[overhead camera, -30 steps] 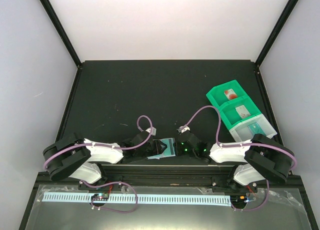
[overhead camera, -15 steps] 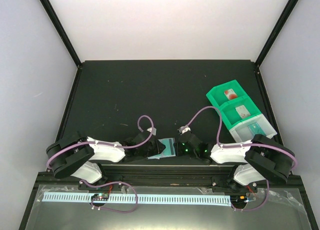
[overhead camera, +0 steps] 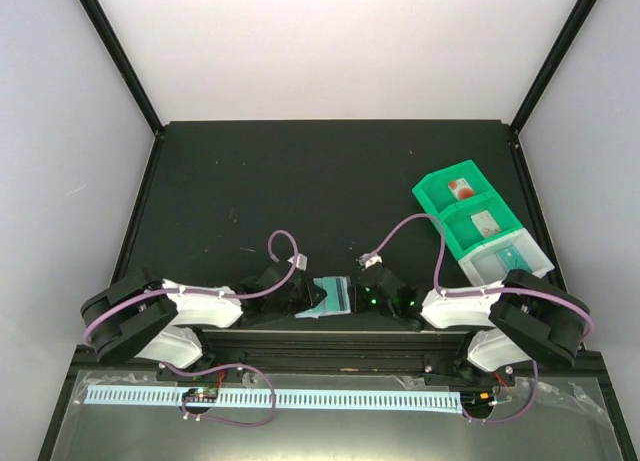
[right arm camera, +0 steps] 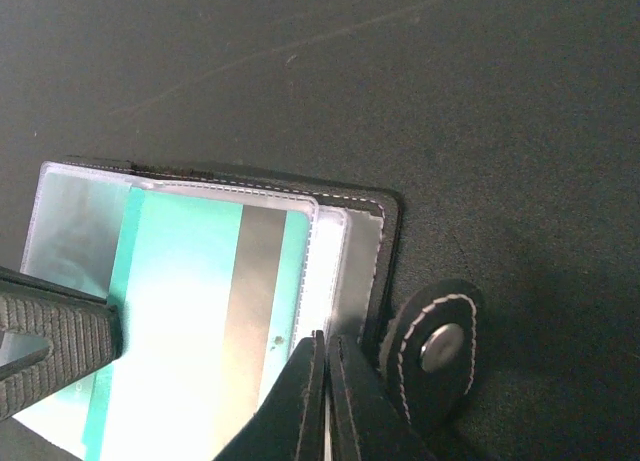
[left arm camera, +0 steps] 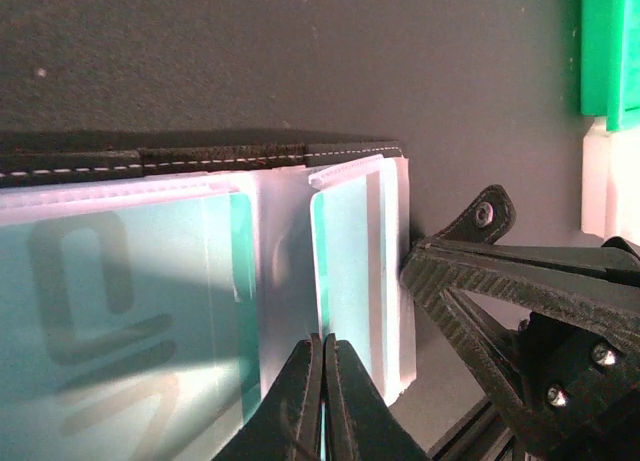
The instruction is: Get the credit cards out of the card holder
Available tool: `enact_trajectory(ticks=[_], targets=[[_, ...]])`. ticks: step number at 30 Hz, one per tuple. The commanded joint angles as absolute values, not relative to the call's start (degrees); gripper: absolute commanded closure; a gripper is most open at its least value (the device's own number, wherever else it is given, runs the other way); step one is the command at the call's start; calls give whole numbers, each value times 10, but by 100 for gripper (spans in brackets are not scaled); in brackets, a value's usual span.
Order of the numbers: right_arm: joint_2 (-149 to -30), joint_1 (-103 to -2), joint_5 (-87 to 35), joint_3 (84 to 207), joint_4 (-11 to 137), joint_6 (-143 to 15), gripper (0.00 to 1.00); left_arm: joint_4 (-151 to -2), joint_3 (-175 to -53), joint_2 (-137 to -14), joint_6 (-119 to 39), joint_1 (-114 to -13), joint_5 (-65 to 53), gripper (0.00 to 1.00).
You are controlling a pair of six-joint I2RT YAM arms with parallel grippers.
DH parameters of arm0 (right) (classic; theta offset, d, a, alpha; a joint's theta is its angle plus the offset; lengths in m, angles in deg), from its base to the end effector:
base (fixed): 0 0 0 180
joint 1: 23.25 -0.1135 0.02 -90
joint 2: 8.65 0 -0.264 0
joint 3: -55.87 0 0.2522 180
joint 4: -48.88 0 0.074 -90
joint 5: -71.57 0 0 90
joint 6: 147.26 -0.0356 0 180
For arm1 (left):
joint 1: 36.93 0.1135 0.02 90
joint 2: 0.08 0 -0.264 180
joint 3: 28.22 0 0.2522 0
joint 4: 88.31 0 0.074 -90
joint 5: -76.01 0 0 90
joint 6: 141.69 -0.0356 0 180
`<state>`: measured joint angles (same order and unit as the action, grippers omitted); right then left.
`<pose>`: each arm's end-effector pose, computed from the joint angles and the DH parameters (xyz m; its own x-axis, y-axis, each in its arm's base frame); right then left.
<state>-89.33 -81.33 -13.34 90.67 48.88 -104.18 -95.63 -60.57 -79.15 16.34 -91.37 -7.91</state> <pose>0.1238 0.1927 0.1144 -0.8529 0.0068 -0.5220 -0.2779 0.8406 0.4650 0.1292 -0.1872 0.1197 -0.9324 -0.2814 -0.2267 -0.0219 0.6703 -0.7418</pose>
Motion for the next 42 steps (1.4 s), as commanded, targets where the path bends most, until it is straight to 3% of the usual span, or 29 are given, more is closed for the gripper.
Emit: enact_trajectory(ticks=[1, 16, 42], targets=[[-924, -814, -137, 897, 558, -1046, 94, -947, -598, -788, 148, -896, -56, 98], [-931, -814, -139, 905, 559, -1039, 94, -1044, -561, -780, 121, -880, -9, 98], [-923, -814, -142, 897, 552, -1035, 94, -1019, -544, -752, 103, -859, 5, 98]])
